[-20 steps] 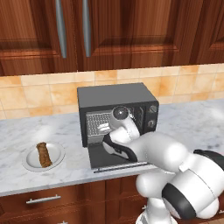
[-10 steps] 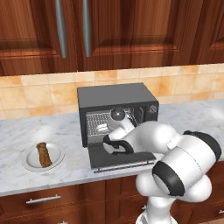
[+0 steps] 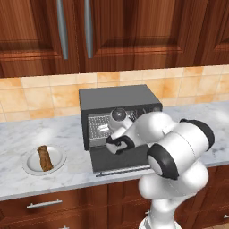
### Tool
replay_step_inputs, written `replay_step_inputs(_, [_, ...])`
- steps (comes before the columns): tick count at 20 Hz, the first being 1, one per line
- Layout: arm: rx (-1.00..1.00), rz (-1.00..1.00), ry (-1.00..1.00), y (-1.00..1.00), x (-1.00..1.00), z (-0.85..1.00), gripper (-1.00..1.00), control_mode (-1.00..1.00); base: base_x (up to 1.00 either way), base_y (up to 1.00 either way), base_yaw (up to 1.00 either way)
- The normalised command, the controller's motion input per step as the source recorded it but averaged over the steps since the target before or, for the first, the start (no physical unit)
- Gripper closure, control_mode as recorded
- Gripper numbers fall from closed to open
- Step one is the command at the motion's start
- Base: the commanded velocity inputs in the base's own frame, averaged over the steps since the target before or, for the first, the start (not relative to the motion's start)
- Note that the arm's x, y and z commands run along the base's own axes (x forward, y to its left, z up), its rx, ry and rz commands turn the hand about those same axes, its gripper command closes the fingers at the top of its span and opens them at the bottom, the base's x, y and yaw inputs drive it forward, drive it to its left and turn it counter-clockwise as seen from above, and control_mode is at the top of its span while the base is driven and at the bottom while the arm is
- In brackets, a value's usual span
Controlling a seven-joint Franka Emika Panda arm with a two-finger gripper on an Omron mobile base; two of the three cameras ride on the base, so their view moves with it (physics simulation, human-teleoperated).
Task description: Pull the toaster oven rack outwards. Pick up the baguette from the plate and place it on the toaster oven rack. Close the toaster oven door fully and set the temperature to the lowest setting.
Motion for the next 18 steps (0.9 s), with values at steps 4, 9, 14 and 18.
replay_step_inputs(4, [0.0, 0.0, 0.0, 0.07, 0.29, -0.2, -1.0, -1.0, 0.0, 0.0, 0.0])
replay_step_inputs(9, [-0.02, 0.0, 0.0, 0.11, 0.27, -0.3, -1.0, -1.0, 0.0, 0.0, 0.0])
replay_step_inputs(14, [-0.01, 0.0, 0.01, 0.1, 0.01, -0.54, -1.0, -1.0, 0.0, 0.0, 0.0])
replay_step_inputs(18, [0.0, 0.0, 0.17, 0.02, -0.14, -0.61, -1.0, -1.0, 0.0, 0.0, 0.0])
